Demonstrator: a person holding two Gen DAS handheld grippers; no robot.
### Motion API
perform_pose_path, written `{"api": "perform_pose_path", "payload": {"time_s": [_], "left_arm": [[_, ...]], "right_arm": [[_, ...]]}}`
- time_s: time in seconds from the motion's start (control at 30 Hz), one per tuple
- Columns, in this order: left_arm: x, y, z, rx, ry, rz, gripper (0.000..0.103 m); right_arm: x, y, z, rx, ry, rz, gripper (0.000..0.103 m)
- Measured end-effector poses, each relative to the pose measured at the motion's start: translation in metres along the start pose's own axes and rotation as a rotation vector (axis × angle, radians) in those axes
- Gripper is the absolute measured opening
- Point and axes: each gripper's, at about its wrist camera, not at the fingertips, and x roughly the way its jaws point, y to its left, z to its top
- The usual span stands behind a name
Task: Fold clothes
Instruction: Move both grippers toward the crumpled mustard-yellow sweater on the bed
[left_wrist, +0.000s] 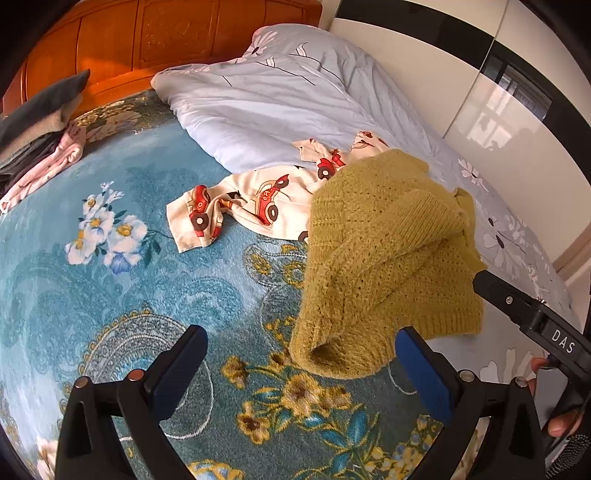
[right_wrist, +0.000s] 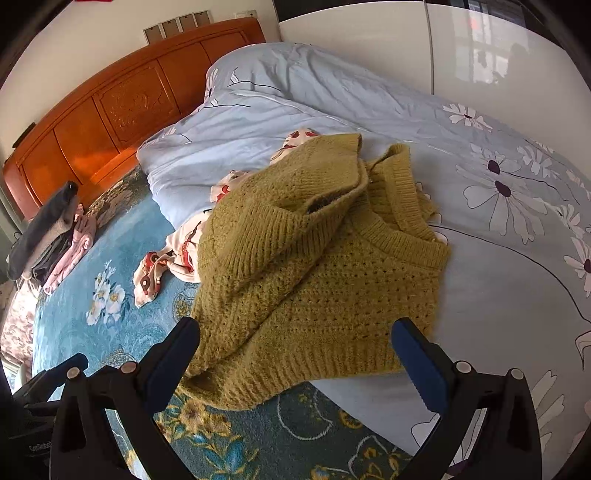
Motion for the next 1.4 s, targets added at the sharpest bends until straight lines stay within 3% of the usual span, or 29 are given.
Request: {"api": "perform_pose_path", "payload": {"time_s": [0.47, 1.4], "left_arm": [[-0.009, -0.007, -0.013, 0.030, -0.029, -0.015, 0.103], [0.000, -0.008, -0.012, 0.019, 0.012, -0.012, 0.103]], "right_arm": [[-0.004, 0.004, 0.001, 0.020, -0.027, 0.025, 0.103], [-0.002, 0.014, 0.002, -0.037, -0.017, 0.028, 0.103]]}}
